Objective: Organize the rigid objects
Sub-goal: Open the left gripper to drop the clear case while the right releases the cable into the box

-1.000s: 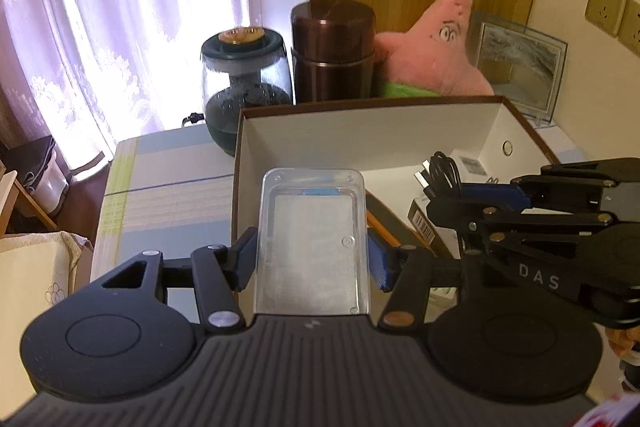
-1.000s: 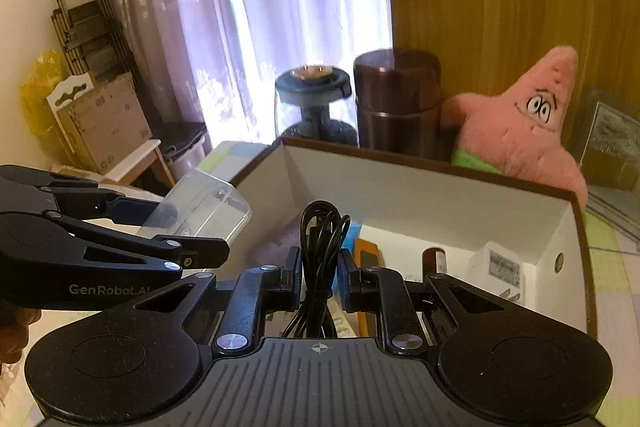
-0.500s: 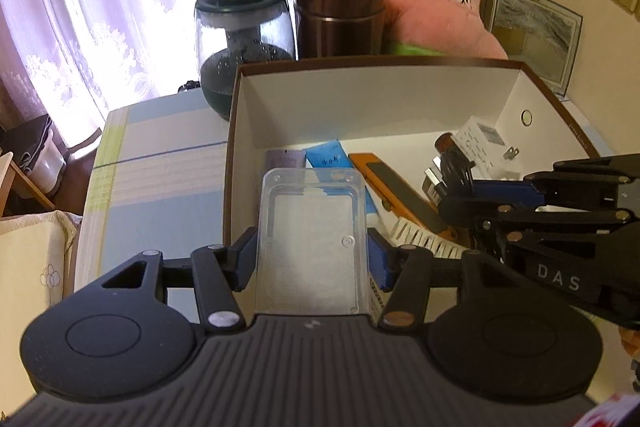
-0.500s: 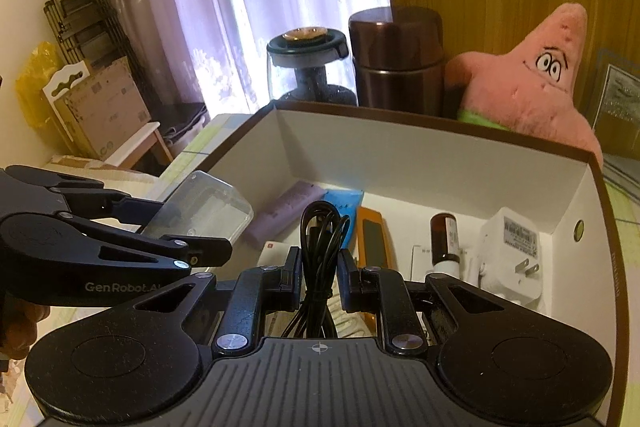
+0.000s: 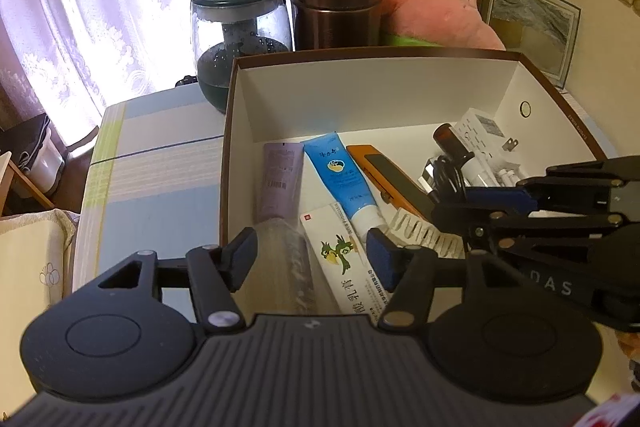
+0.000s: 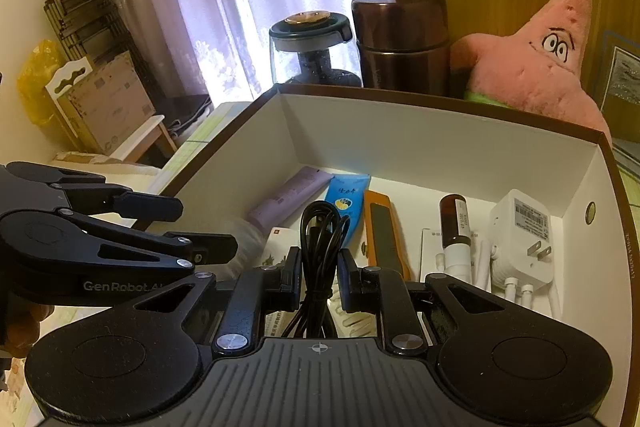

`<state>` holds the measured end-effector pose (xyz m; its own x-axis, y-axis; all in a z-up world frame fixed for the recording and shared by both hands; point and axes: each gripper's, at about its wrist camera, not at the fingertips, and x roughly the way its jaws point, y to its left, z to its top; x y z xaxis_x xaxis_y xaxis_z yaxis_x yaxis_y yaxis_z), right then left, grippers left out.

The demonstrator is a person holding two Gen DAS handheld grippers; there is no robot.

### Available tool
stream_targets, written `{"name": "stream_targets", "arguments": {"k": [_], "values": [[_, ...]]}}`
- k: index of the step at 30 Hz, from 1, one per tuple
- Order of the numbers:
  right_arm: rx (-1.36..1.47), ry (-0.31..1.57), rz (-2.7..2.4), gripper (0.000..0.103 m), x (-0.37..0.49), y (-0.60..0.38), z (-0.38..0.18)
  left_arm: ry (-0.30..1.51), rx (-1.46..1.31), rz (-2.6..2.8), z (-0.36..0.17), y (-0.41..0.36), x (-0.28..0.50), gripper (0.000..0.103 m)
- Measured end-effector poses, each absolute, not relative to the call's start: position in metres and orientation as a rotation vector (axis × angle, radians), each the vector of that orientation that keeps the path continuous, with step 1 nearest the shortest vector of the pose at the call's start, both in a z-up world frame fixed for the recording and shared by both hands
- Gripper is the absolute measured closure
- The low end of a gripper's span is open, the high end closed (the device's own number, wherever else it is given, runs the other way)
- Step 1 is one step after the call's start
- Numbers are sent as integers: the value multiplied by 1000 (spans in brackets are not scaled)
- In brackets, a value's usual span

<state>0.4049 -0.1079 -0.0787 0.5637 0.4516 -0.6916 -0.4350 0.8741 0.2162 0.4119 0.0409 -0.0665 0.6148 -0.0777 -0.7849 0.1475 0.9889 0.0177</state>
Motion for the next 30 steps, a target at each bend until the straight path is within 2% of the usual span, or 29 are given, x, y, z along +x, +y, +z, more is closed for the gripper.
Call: {"name": "stream_targets", "arguments": {"k": [17, 20, 22, 24, 30], "values": [[78, 828, 507, 86, 403, -113, -76, 882, 64, -118, -60, 45, 405, 45], [90, 836, 486, 78, 398, -119, -76, 871, 54, -118, -58, 45, 401, 43], [97, 831, 471, 62, 392, -124, -75, 860, 46, -121, -55, 45, 397, 41], [90, 809, 446, 52, 383, -130, -72, 840, 36, -125, -51, 44, 390, 39], [58, 752, 398, 44, 353, -142, -58, 786, 4, -120, -37, 40, 364, 33]]}}
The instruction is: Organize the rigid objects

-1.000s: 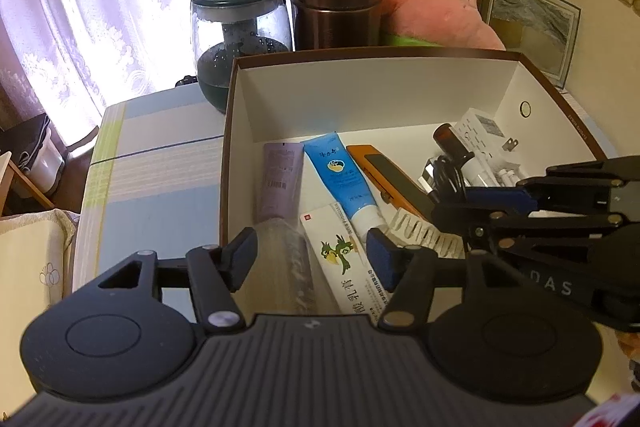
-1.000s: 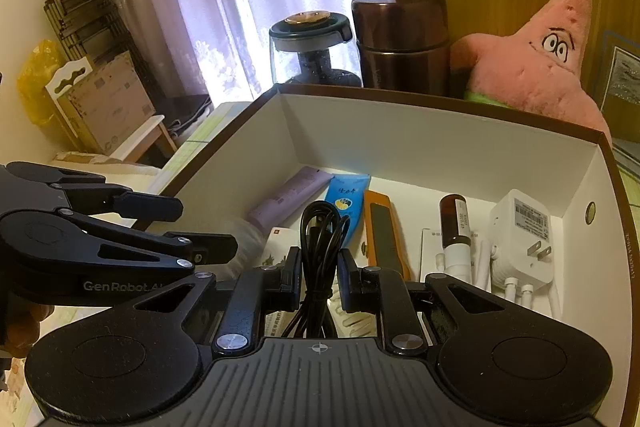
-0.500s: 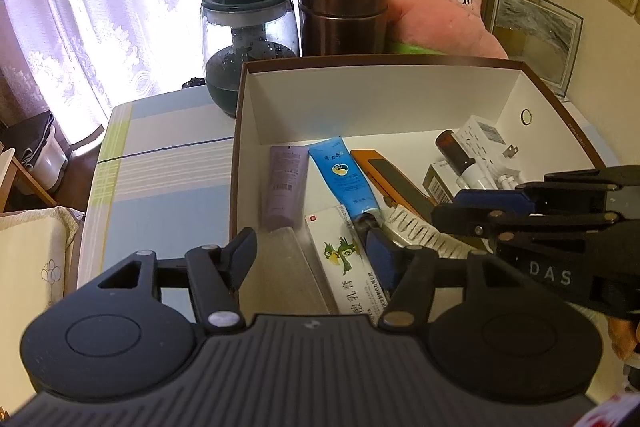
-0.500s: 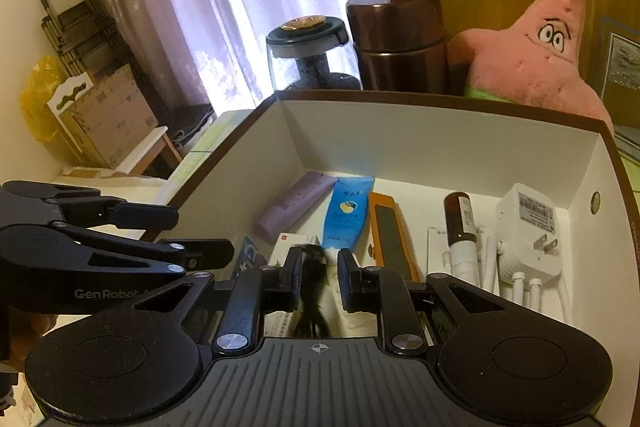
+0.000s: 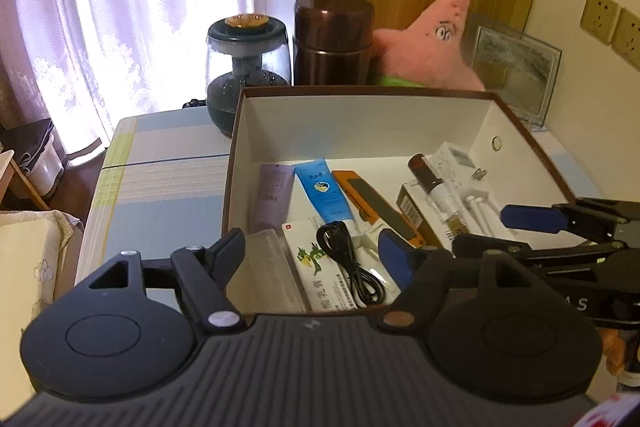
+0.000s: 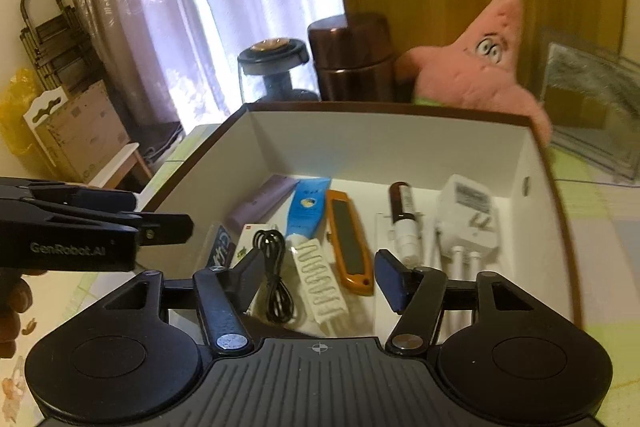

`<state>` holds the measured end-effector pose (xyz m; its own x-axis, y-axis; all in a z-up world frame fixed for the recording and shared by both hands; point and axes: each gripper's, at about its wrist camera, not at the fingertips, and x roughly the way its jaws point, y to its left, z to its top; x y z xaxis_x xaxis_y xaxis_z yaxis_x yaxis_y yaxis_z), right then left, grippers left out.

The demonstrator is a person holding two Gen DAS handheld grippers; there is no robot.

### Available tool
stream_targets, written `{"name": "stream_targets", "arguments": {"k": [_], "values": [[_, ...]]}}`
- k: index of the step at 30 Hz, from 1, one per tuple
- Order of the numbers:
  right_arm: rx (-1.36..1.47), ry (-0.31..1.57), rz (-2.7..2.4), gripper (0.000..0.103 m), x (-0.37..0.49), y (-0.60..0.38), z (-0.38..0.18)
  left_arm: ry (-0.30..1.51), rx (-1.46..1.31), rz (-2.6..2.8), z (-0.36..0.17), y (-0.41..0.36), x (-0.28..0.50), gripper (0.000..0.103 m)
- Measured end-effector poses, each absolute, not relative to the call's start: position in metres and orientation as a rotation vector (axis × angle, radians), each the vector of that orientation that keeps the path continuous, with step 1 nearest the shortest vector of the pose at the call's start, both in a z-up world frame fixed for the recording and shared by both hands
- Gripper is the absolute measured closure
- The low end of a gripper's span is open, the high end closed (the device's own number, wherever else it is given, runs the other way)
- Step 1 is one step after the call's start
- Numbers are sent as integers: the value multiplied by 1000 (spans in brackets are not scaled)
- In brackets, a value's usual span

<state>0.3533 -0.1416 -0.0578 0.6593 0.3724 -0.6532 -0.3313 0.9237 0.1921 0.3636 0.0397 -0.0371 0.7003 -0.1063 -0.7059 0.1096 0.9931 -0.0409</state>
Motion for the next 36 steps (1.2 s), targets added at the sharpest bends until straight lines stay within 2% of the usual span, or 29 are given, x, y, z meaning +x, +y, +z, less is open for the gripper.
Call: {"name": "stream_targets", "arguments": {"k": [5, 22, 36], "values": [[34, 739, 347, 42, 326, -152, -50, 766, -13, -96, -28, 32, 334, 28], [106, 803, 344, 42, 220, -208, -42, 799, 15, -19, -25, -15, 211, 28], [146, 885, 306, 42, 129, -211, -41, 857, 14, -53, -23, -11, 132, 28]]}}
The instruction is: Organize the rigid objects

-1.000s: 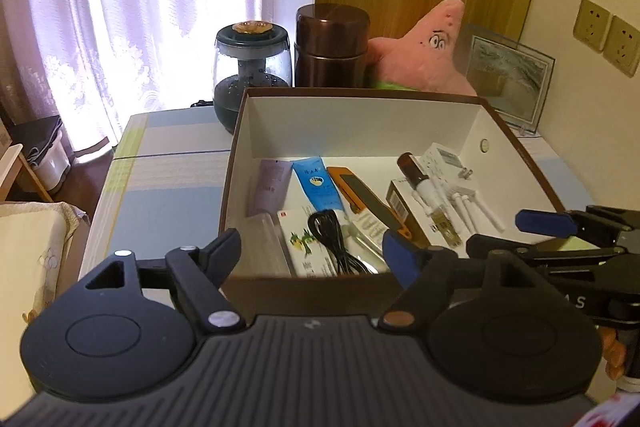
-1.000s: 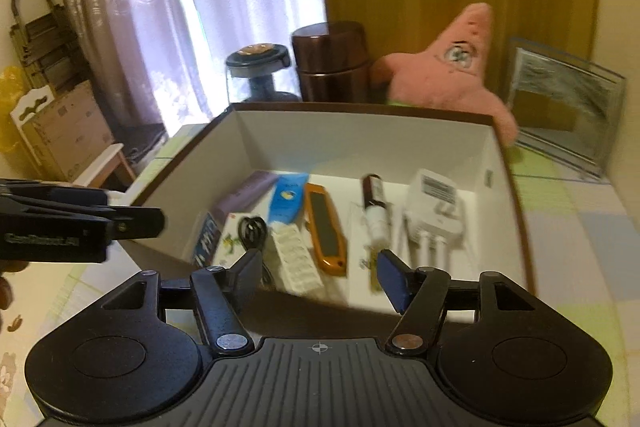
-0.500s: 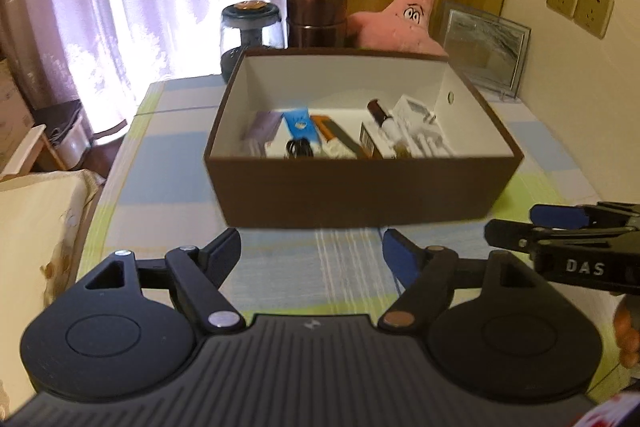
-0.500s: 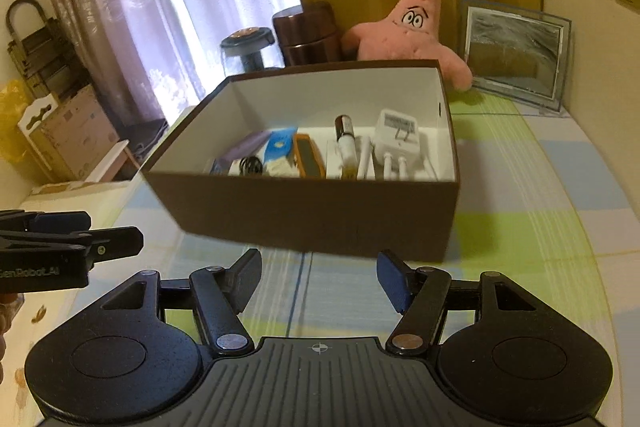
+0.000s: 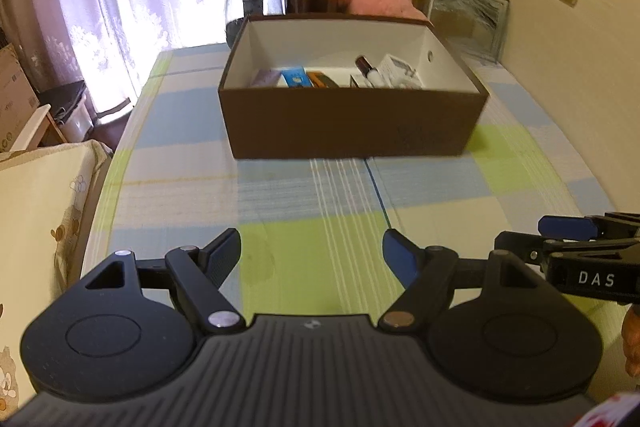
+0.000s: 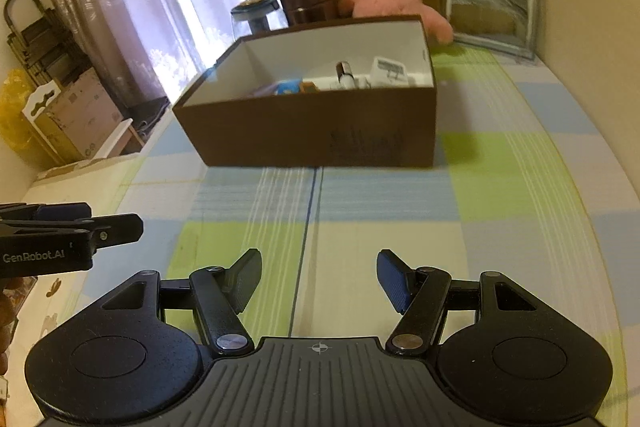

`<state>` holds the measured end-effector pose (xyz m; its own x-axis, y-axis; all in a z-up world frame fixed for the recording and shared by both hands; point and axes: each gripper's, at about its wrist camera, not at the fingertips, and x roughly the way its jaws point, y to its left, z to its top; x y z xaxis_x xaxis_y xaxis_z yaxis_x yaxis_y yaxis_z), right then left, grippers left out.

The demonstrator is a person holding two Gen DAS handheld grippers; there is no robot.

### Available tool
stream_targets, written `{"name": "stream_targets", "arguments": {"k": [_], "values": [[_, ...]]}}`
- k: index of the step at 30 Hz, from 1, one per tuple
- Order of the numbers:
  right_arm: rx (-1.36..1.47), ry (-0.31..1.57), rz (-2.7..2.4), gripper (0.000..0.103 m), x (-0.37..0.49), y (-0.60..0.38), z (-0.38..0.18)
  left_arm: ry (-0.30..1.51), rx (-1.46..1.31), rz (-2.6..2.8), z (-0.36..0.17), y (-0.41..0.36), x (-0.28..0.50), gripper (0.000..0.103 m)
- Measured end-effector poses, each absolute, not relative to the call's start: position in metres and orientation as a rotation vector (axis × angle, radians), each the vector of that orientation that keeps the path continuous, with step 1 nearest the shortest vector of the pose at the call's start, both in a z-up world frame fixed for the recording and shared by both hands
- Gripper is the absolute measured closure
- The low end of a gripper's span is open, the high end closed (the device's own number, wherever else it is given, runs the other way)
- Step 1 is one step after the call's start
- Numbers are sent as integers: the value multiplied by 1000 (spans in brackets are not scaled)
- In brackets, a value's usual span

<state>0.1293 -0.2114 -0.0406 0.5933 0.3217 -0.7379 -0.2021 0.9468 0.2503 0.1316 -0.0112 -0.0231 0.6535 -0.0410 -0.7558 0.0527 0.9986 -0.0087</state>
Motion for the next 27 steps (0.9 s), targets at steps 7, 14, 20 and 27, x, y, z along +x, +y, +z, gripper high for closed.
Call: {"name": "stream_targets", "arguments": {"k": [7, 14, 20, 27], "values": [[180, 915, 265, 42, 91, -205, -39, 882, 25, -91, -26, 1, 97, 28], [183, 912, 265, 42, 62, -192, -34, 899, 36, -118, -29, 7, 72, 28], [179, 916, 262, 42, 48, -183, -35, 908, 35, -131, -32, 11, 59, 28], [176, 917, 257, 42, 37, -177, -35, 907, 33, -141, -33, 14, 50, 28]]}}
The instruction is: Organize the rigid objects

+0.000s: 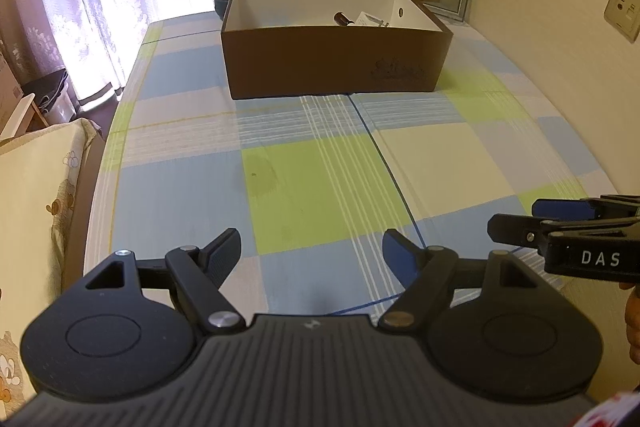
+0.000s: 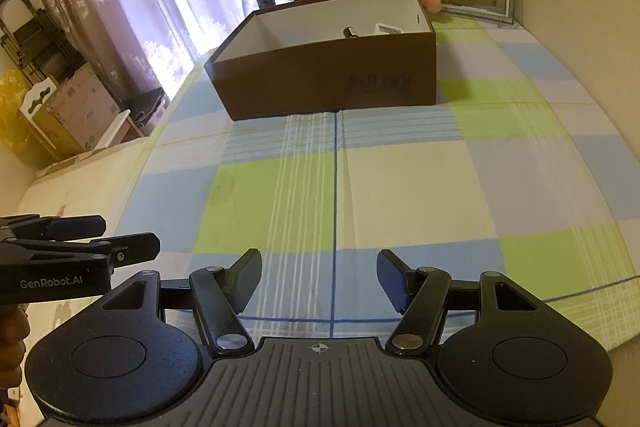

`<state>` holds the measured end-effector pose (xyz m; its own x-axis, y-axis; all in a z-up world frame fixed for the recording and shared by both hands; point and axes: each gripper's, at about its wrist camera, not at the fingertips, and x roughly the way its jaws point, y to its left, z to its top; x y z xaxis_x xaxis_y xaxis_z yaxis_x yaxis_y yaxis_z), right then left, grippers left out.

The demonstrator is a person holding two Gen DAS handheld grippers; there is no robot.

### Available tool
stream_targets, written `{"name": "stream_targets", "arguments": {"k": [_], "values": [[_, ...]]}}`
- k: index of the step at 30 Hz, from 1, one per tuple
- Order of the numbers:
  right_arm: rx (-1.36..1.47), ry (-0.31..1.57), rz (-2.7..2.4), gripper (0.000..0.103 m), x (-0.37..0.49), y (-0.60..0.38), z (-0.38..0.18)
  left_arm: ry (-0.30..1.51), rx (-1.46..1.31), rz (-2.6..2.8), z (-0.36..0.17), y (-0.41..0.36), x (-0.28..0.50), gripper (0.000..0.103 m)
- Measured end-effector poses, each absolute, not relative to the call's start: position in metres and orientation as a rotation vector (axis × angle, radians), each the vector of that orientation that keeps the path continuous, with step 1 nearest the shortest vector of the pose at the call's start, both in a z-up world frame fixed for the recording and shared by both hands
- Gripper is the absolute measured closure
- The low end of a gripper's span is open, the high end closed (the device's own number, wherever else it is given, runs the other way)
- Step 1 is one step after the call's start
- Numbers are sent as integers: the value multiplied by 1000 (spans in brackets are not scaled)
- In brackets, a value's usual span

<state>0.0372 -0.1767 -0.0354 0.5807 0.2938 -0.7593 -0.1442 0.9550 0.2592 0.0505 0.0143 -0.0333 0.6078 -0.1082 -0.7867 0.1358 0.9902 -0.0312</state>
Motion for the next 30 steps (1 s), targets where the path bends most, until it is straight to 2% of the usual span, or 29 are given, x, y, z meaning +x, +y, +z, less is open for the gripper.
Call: {"name": "stream_targets", "arguments": {"k": [30], "values": [[168, 933, 257, 42, 44, -178, -41, 911, 25, -156, -36, 10, 56, 28]]}}
